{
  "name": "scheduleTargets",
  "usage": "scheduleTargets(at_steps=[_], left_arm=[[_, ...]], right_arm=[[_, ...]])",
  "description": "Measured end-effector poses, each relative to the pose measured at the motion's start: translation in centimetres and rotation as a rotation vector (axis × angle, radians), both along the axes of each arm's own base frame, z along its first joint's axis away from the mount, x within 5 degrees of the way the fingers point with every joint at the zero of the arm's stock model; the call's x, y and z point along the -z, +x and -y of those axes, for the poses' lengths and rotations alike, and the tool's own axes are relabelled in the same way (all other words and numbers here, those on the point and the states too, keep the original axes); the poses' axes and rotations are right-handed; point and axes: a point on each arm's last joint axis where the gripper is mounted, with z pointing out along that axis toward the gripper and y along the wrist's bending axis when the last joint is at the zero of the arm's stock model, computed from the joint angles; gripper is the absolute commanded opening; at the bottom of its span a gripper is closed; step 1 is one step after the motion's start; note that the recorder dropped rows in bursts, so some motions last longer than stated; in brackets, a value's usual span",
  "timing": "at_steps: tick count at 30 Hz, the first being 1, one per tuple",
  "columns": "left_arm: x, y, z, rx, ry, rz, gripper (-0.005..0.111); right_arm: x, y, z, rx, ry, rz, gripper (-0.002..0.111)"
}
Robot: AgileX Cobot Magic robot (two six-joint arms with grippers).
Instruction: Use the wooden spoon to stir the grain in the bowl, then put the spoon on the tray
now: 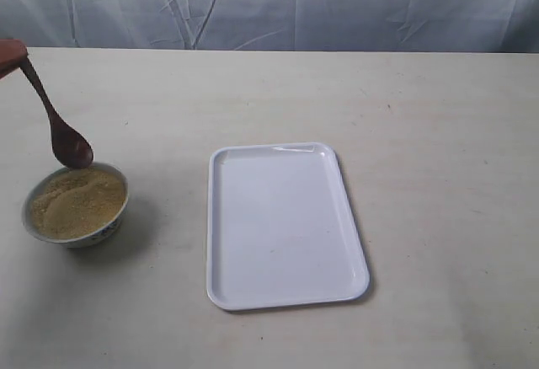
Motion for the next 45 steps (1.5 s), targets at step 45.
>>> scheduleTargets(at_steps=[45], left_arm=[[1.1, -7.2, 7.0, -0.165, 0.618, 0.174, 0.000]], right_arm=[[0.0, 0.0, 0.0, 0.000, 0.000, 0.000, 0.000]])
